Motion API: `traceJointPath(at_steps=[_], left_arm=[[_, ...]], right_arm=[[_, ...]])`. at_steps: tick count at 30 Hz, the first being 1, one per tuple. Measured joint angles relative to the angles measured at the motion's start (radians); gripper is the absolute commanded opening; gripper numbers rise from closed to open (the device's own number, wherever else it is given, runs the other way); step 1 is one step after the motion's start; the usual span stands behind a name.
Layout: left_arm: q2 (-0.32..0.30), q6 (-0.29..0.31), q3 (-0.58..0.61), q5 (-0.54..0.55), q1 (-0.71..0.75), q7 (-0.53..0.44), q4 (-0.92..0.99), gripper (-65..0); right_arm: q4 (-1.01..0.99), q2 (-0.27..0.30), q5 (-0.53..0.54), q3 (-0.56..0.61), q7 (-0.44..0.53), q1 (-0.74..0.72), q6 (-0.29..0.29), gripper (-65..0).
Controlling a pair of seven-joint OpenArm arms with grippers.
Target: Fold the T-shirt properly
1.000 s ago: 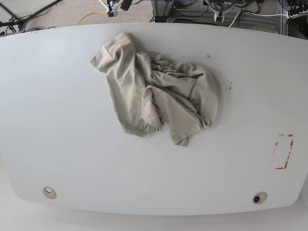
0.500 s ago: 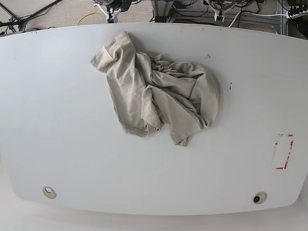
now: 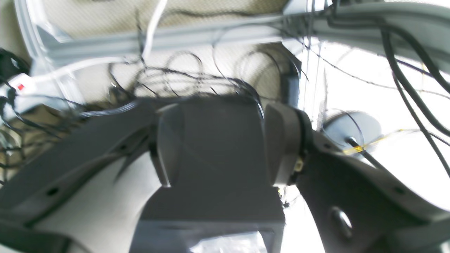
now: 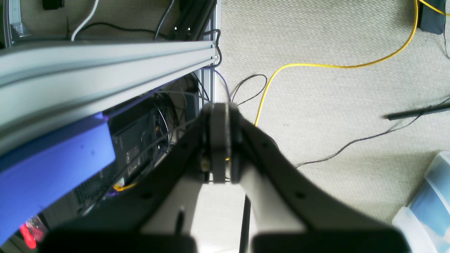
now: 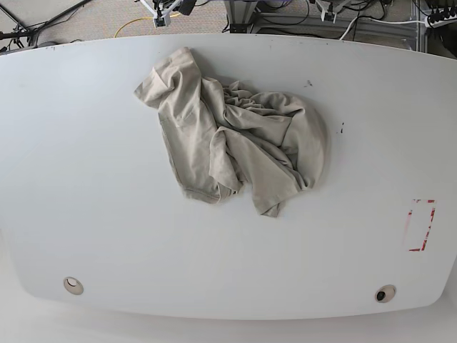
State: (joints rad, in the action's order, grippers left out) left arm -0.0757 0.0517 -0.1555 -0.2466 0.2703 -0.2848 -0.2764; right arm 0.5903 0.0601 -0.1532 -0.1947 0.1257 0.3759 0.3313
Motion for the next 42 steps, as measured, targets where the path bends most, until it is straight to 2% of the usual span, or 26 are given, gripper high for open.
traceJointPath(at_steps=[8, 23, 28, 31, 36, 39, 42], left_arm=[[0.001, 0.0, 0.0, 0.0, 0.123, -0.013, -0.192, -32.4], [0.0, 0.001, 0.0, 0.0, 0.524, 0.001, -0.735, -32.4], [-0.002, 0.001, 0.0, 0.0, 0.64, 0.004, -0.907, -32.4], [-0.004, 0.0, 0.0, 0.0, 0.703, 0.005, -1.024, -32.2], [-0.008, 0.0, 0.0, 0.0, 0.824, 0.008, -1.22, -32.2], [-0.008, 0.001, 0.0, 0.001, 0.886, 0.0, -1.324, -32.1], [-0.006, 0.003, -0.019, 0.068, 0.943, 0.004, -1.417, -31.9]], right_arm=[[0.156, -0.021, 0.003, 0.003, 0.002, 0.109, 0.002, -64.4], [0.56, -0.037, 0.002, 0.005, -0.007, 0.396, 0.008, -64.4], [0.698, -0.034, 0.114, 0.005, -0.019, 0.511, 0.005, -64.4], [0.789, -0.029, 0.193, 0.005, -0.064, 0.57, 0.006, -64.4], [0.949, 0.002, 0.304, 0.004, -0.08, 0.683, 0.046, -64.4], [1.046, 0.004, 0.335, -0.001, -0.076, 0.748, 0.047, -64.4], [1.146, -0.001, 0.344, -0.001, -0.103, 0.803, 0.05, -64.4]])
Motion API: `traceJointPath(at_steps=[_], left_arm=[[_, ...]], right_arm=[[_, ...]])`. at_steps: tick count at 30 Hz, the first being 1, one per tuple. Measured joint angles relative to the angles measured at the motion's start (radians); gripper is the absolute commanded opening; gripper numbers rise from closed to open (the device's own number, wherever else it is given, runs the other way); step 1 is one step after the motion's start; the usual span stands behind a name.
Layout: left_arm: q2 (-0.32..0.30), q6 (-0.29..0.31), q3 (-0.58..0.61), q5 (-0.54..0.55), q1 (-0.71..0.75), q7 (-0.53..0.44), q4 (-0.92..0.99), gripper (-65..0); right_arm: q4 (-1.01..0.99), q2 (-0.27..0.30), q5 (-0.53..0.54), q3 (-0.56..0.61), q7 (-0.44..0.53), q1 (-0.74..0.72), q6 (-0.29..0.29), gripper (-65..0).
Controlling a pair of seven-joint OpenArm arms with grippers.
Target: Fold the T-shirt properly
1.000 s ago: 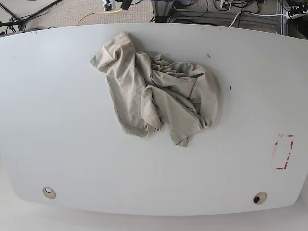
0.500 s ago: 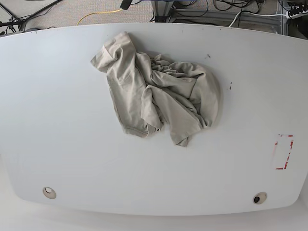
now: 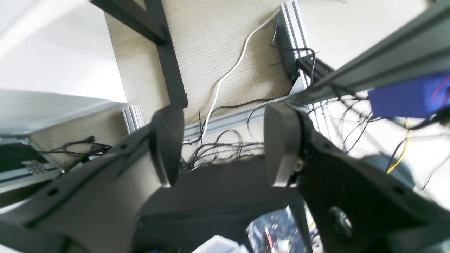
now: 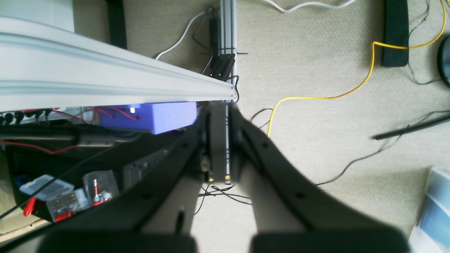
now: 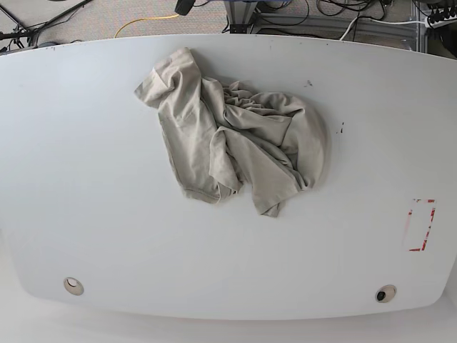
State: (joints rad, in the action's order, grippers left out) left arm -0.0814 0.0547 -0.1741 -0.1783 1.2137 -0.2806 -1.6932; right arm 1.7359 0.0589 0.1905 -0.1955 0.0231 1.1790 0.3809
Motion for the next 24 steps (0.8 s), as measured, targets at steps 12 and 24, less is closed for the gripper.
traceJointPath(at_steps=[12, 24], left_arm=[[-0.098, -0.003, -0.125, 0.369, 0.069, -0.002, -0.237, -31.7], [-0.105, -0.007, -0.099, 0.397, -0.042, -0.001, -0.241, -17.5]], right_arm=[[0.275, -0.003, -0.001, -0.001, -0.028, 0.054, 0.002, -64.4], [0.277, 0.004, -0.011, -0.046, -0.039, -0.172, 0.006, -63.6]])
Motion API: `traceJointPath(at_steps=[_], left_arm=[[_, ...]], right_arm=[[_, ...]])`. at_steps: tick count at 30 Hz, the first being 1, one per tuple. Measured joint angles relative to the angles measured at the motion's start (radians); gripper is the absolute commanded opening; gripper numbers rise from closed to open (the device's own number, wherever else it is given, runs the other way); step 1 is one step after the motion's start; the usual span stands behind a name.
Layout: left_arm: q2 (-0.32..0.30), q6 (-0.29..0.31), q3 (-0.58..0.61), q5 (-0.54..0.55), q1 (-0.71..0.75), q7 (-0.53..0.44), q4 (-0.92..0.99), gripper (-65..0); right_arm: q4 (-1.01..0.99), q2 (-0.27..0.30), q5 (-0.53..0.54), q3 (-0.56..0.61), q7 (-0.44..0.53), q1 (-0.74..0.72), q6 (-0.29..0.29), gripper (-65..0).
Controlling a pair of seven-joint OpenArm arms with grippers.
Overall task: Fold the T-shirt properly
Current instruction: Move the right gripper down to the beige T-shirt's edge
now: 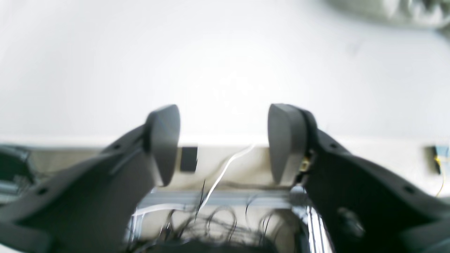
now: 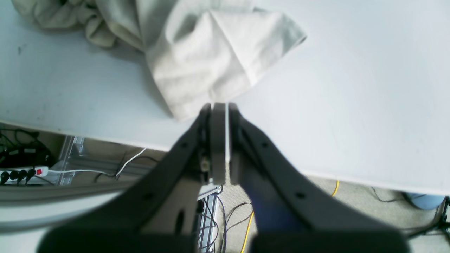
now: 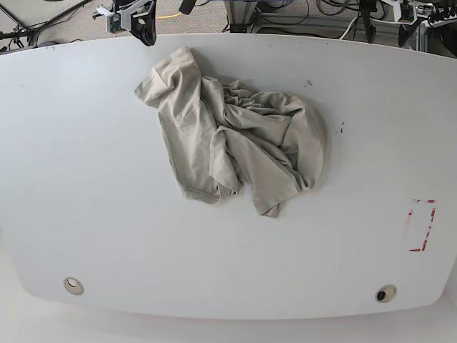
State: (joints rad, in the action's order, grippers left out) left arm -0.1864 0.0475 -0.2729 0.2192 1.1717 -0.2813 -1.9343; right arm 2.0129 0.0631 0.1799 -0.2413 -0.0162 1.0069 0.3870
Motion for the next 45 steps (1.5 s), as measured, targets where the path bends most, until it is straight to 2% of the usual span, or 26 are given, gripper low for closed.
traceJointPath(at_steps=[3, 5, 8, 12, 15, 17, 19, 22, 26, 30, 32, 41, 45], left_arm=[[0.043, 0.001, 0.012, 0.0, -0.033, 0.005, 0.001, -15.0], [0.071, 0.001, 0.013, 0.0, -0.045, 0.007, 0.002, -15.0], [0.079, 0.005, 0.016, -0.002, -0.058, 0.006, 0.002, -15.0], [0.085, -0.006, 0.013, -0.052, -0.107, 0.016, 0.003, -15.0], [0.126, -0.002, 0.008, -0.081, -0.11, -0.003, 0.0, -15.0], [0.16, -0.002, 0.008, -0.104, -0.102, 0.012, 0.003, -15.0], [0.181, 0.005, 0.011, -0.124, -0.101, 0.019, 0.003, -15.0], [0.182, 0.006, 0.013, -0.137, -0.11, 0.011, 0.003, -15.0], [0.176, -0.005, 0.024, -0.137, -0.116, 0.006, 0.003, -15.1], [0.183, 0.01, 0.042, -0.137, -0.15, 0.011, 0.004, -15.1], [0.183, 0.012, 0.042, -0.137, -0.161, 0.01, 0.004, -15.1], [0.181, 0.006, 0.039, -0.137, -0.161, 0.007, 0.005, -15.1], [0.18, 0.005, 0.039, -0.137, -0.174, 0.007, 0.006, -15.1]], right_arm=[[0.0, 0.025, -0.022, 0.005, -0.079, -0.092, 0.008, -61.5], [-0.003, 0.048, -0.032, 0.005, -0.174, -0.169, 0.007, -54.7], [-0.006, 0.074, -0.038, 0.0, -0.295, -0.295, 0.005, -43.4], [-0.005, 0.107, -0.027, 0.01, -0.391, -0.428, 0.008, -42.0], [-0.006, 0.13, -0.019, 0.012, -0.446, -0.512, 0.014, -38.5], [-0.021, 0.137, -0.027, 0.014, -0.499, -0.583, 0.031, -35.2], [-0.04, 0.145, -0.044, 0.034, -0.598, -0.67, 0.072, -30.9], [-0.061, 0.145, -0.037, 0.055, -0.69, -0.795, 0.135, -25.8], [-0.129, 0.142, -0.029, 0.055, -0.73, -0.893, 0.21, -24.4], [-0.249, 0.142, -0.043, 0.052, -0.753, -0.982, 0.279, -24.1], [-0.297, 0.138, -0.038, 0.051, -0.745, -1.022, 0.294, -24.1], [-0.517, 0.134, -0.035, 0.053, -0.761, -1.127, 0.301, -24.7], [-0.583, 0.124, -0.041, 0.09, -0.763, -1.178, 0.302, -24.7]])
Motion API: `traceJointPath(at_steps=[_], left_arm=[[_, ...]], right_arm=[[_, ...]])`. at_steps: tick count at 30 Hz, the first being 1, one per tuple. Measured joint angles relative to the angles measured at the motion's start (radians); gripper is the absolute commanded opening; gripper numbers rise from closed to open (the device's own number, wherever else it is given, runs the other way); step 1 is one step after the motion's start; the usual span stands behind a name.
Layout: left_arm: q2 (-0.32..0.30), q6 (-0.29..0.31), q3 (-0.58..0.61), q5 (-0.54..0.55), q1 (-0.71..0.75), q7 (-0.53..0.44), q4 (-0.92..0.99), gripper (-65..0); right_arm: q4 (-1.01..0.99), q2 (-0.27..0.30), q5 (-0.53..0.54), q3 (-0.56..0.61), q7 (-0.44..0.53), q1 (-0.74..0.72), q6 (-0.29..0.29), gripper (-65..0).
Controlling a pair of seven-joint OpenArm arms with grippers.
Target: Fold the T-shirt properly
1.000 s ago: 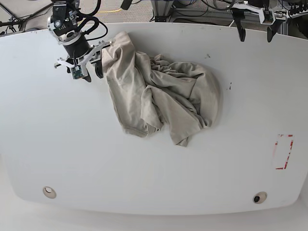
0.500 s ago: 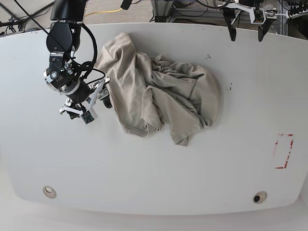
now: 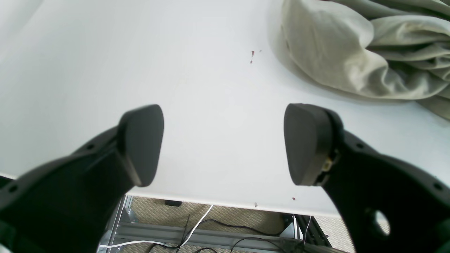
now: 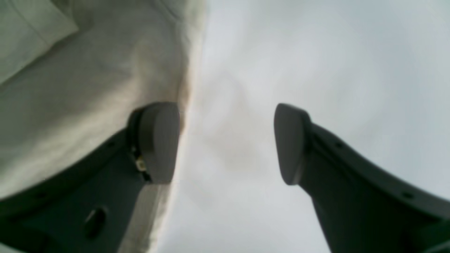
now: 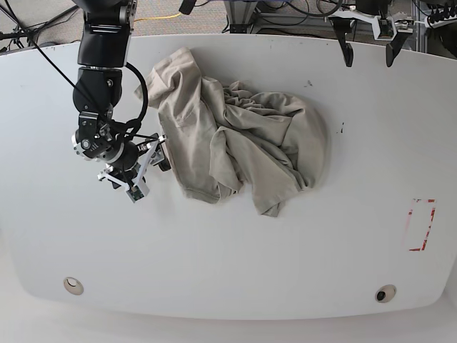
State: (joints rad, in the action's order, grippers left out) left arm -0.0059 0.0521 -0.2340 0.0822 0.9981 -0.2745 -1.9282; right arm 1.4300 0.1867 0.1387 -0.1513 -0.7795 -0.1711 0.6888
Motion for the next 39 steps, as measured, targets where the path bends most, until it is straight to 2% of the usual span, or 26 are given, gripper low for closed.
traceJointPath(at_steps=[4, 12, 16, 20, 24, 25, 27, 30, 31, 32, 36, 39], left_arm=[[-0.002, 0.0, -0.001, 0.0, -0.003, -0.002, 0.0, -15.1], [-0.005, 0.0, -0.003, 0.0, -0.003, 0.001, 0.001, -15.1], [-0.006, 0.0, -0.003, 0.0, -0.003, 0.0, 0.001, -15.1], [-0.006, 0.0, -0.003, 0.0, -0.003, 0.0, 0.001, -15.1], [-0.006, 0.0, -0.003, 0.0, -0.01, 0.0, 0.001, -15.1], [-0.006, 0.0, -0.004, 0.0, -0.018, 0.001, 0.002, -15.1], [-0.006, 0.0, -0.004, 0.0, -0.037, 0.002, 0.003, -15.1], [-0.005, 0.001, -0.004, 0.0, -0.068, 0.021, 0.003, -15.1], [-0.006, 0.0, -0.004, 0.0, -0.083, 0.057, 0.003, -15.1], [-0.006, 0.0, -0.004, 0.0, -0.092, 0.085, 0.003, -15.1], [-0.006, -0.001, -0.004, 0.001, -0.151, 0.216, 0.002, -14.7], [-0.003, 0.0, 0.002, 0.005, -0.214, 0.35, -0.006, -14.6]], right_arm=[[-0.055, -0.027, 0.025, 0.015, 0.016, -0.037, 0.005, -24.7], [-0.204, -0.074, 0.001, 0.012, 0.016, -0.13, 0.008, -24.9], [-0.263, -0.078, 0.005, 0.018, 0.097, -0.149, 0.008, -24.9], [-0.334, -0.068, 0.01, 0.084, 0.145, -0.161, 0.002, -25.0], [-0.346, -0.074, 0.008, 0.106, 0.154, -0.153, 0.003, -25.5], [-0.346, -0.076, 0.008, 0.107, 0.172, -0.143, 0.003, -27.1], [-0.344, -0.073, 0.026, 0.105, 0.204, -0.129, 0.004, -34.9], [-0.345, -0.07, 0.023, 0.102, 0.21, -0.127, 0.004, -58.0], [-0.345, -0.07, 0.021, 0.1, 0.204, -0.127, 0.003, -62.8], [-0.345, -0.07, 0.018, 0.099, 0.202, -0.127, 0.003, -65.0], [-0.344, -0.061, 0.024, 0.101, 0.203, -0.12, 0.003, -65.0], [-0.289, -0.034, 0.021, 0.103, 0.187, -0.087, 0.01, -65.0]])
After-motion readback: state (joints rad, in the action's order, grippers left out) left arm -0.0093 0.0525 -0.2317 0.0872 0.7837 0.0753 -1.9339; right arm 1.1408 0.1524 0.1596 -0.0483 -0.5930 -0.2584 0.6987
